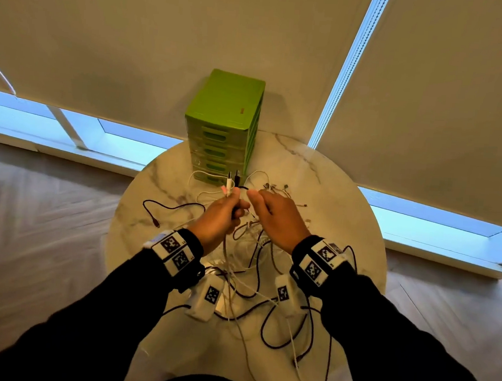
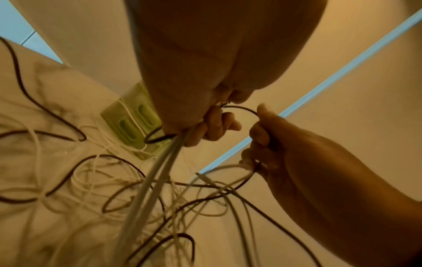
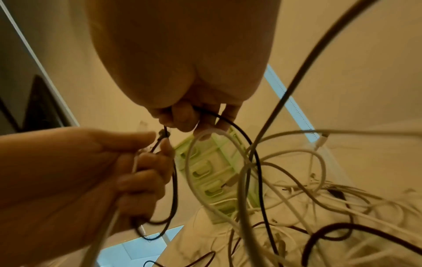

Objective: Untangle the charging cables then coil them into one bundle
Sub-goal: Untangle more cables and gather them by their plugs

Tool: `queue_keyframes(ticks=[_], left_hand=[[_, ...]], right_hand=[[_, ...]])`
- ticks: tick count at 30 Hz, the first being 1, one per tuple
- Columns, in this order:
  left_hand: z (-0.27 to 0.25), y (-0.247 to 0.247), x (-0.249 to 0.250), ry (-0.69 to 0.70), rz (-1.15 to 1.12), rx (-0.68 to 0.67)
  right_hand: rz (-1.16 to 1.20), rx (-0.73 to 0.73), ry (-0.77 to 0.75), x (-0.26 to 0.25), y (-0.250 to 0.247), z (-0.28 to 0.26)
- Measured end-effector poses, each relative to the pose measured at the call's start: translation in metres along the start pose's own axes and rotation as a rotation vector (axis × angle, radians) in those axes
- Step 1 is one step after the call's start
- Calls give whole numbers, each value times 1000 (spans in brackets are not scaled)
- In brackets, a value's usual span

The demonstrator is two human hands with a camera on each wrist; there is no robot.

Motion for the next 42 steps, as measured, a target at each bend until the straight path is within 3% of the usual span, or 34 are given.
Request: queue_keyframes(ticks=[3,8,16,18,22,26,31,34,38,42], left_hand=[[-1,4,6,60,-117,17],[-2,4,27,189,-191,60],[-9,-52,65,314,-445,226],[-13,-66,75,360,-431,252],[-21,-64,67,423,-92,231],[-19,-37,40,315,83,149],[-19,-4,23,177,137,15],[-22,7,30,141,126,-57],[-26,21,43,210,141,-65],[-20,39,41,276,250,-58]], right_hand=[[36,-68,-77,-13,6,-6],[346,-313,55,-11,16,-25],[177,-542,308,71,26,-84],[145,-504,369,91,22,-97],[9,-276,337,88,-2,-78],[21,-96,248,45,-21,-36],[82,-186,68,-17,-26,-10],[142,-324,43,-37,-26,-15],[117,-428,132,-36,-35,-29],[36,-262,319,-10,-61,-57]])
Point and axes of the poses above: each hand's wrist, its own z-axis towards the middle knuckle, its own y-axis out of the palm, x = y × z, the point moved 4 cm from there along z, towards the middle knuckle, and after that the axes turned 7 degrees about -y, right-handed, at the moved point
